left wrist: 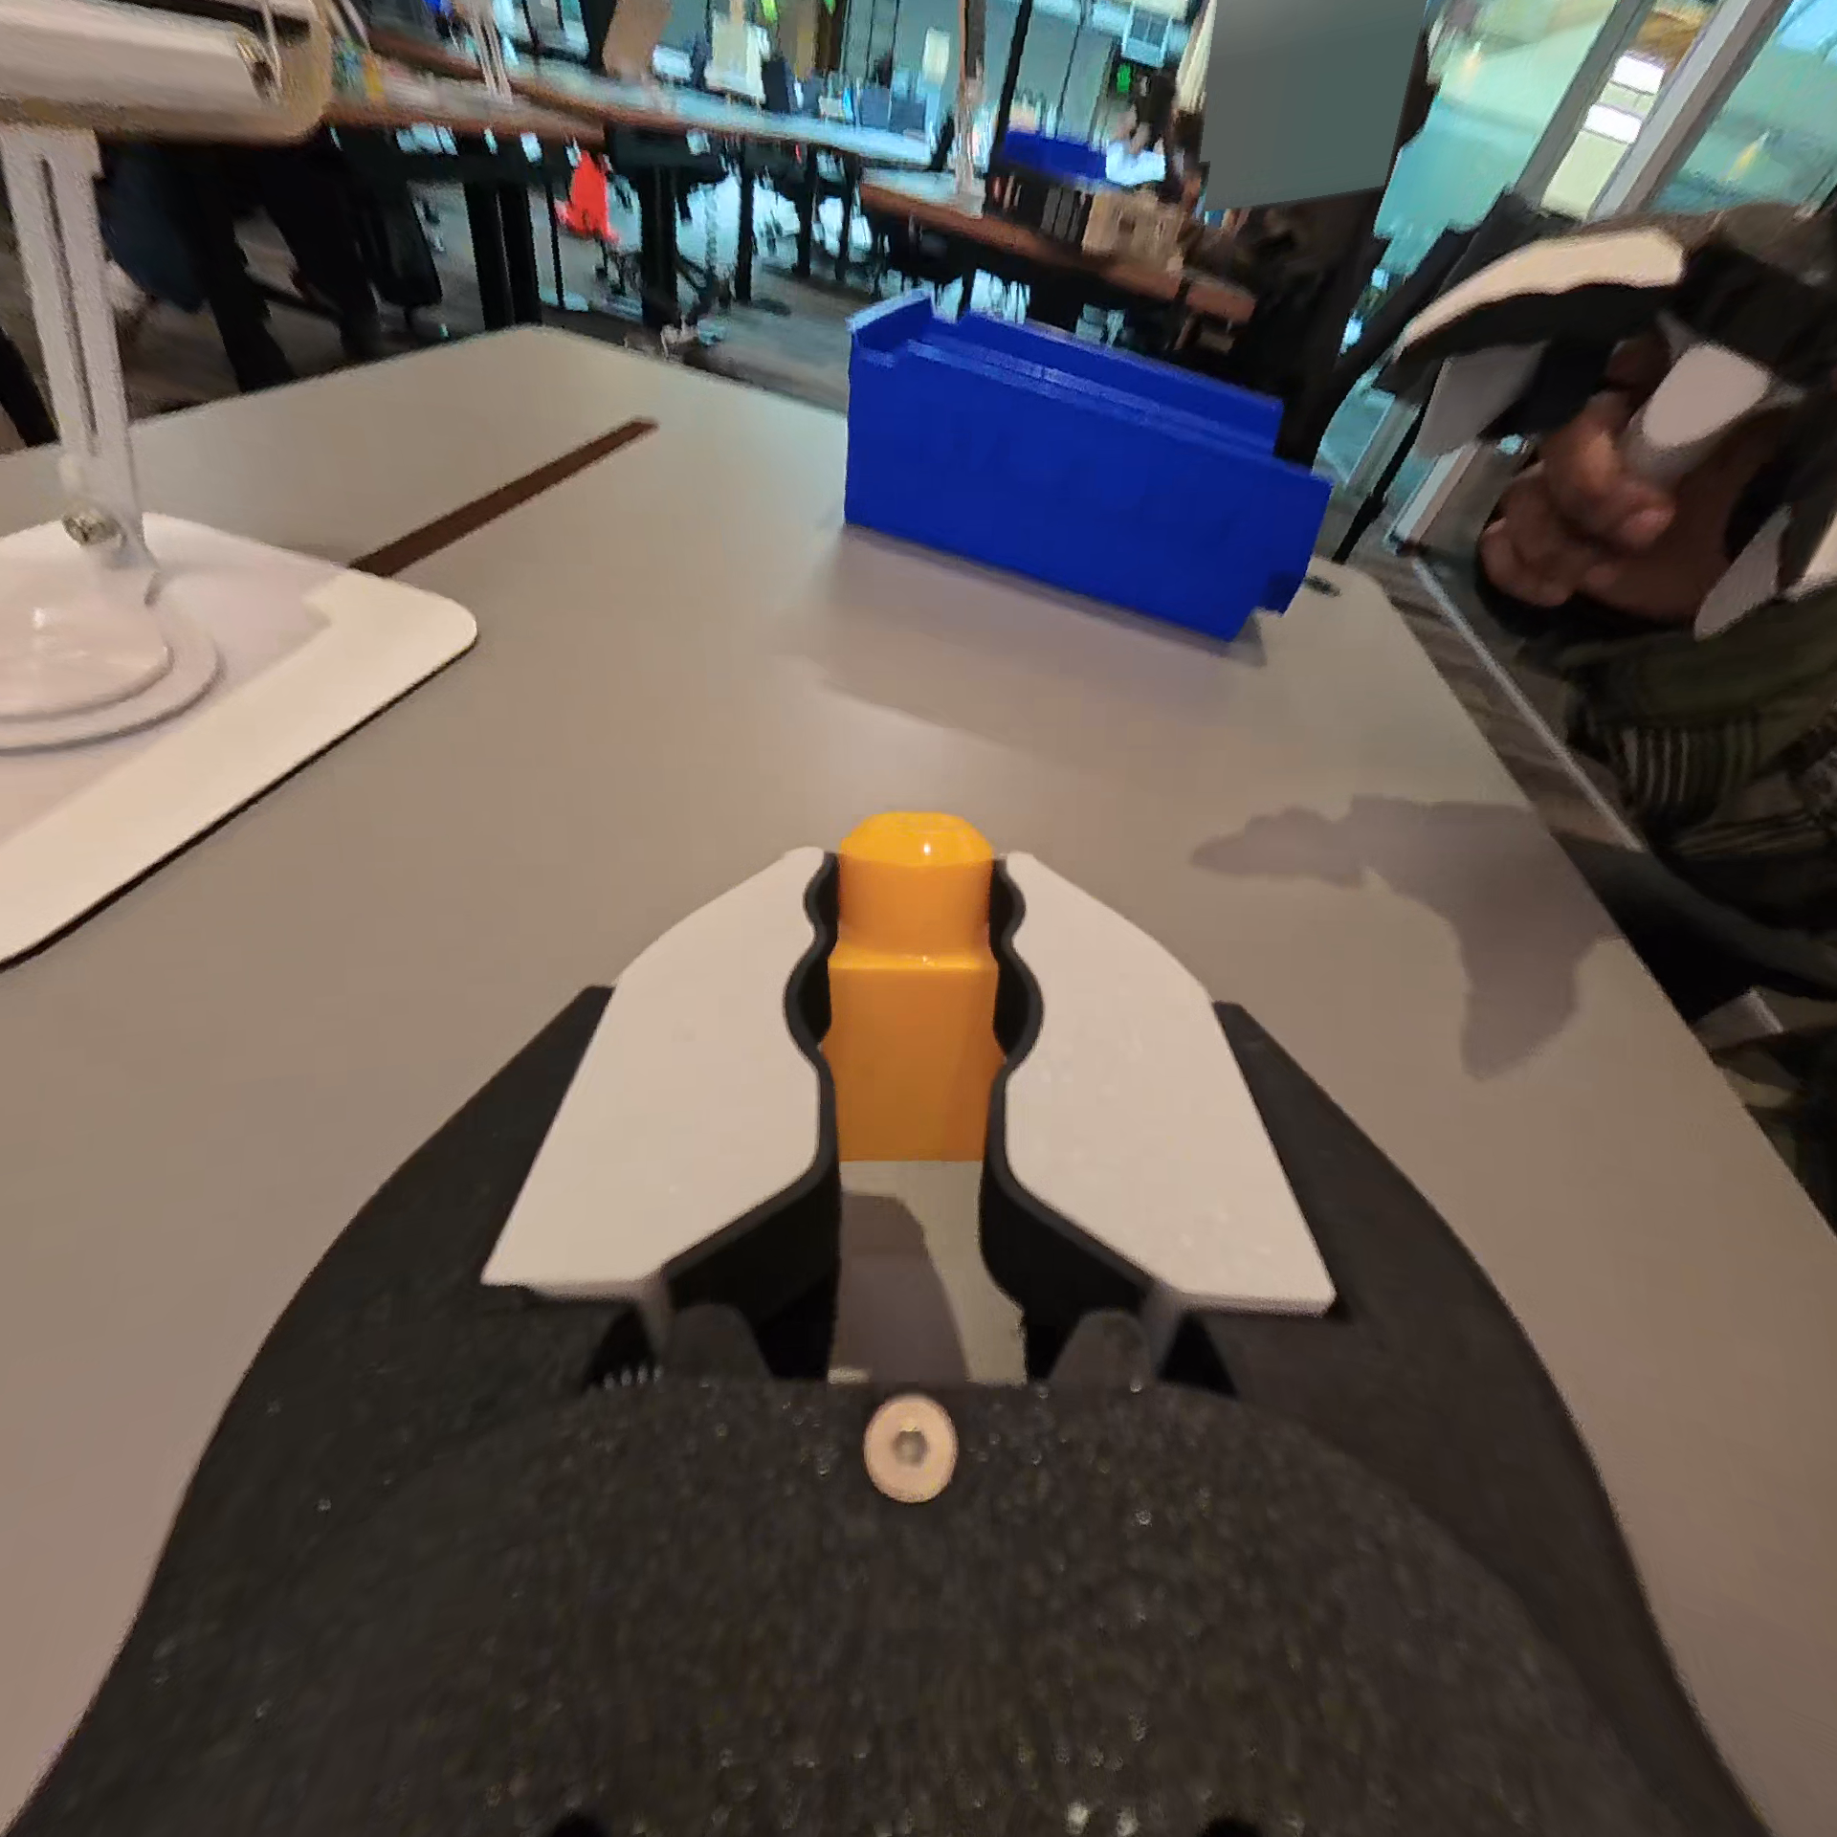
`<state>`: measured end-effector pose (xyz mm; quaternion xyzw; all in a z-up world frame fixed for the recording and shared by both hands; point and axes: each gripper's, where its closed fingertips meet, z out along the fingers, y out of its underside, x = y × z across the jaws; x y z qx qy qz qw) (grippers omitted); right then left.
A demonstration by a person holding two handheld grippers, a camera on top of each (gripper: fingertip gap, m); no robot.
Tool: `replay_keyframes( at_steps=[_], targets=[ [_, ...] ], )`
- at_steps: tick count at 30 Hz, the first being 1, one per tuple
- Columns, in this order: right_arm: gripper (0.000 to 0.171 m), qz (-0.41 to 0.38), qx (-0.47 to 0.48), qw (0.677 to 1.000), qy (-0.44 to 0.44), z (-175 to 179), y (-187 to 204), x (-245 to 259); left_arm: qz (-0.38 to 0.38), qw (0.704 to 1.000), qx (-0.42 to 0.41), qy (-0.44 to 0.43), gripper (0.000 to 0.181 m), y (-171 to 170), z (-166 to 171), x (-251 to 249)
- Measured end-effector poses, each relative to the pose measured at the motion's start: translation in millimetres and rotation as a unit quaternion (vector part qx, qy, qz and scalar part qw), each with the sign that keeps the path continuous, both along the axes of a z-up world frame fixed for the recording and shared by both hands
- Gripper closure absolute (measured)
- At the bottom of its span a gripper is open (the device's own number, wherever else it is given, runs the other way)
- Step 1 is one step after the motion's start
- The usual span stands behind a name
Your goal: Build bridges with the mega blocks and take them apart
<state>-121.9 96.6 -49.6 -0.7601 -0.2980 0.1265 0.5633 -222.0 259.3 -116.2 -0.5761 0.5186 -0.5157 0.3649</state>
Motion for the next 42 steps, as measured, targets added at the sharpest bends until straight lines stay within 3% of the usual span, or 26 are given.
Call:
replay_keyframes(
  at_steps=[7,13,17,31,38,42],
  targets=[
    [0.056,0.0,-0.012,1.0,-0.002,-6,2,-2,0.003,0.998,-0.006,-0.061,0.153,-3,14,8],
    [0.056,-0.006,-0.01,1.0,0.009,-6,5,3,0.03,0.985,-0.009,-0.168,0.153,-5,62,2],
    [0.056,0.0,-0.028,1.0,0.005,-9,10,-3,0.041,0.981,0.014,-0.187,0.153,-17,74,-5],
    [0.056,0.009,-0.045,0.999,-0.019,-21,12,-33,0.02,0.987,0.034,-0.156,0.153,-37,70,-14],
    [0.056,0.007,-0.05,0.999,-0.015,-21,14,-29,-0.003,0.998,0.043,-0.049,0.153,-32,27,-5],
    [0.056,0.007,-0.05,0.999,-0.009,-23,19,-25,-0.03,0.997,0.053,-0.05,0.153,-41,24,0]
  ],
)
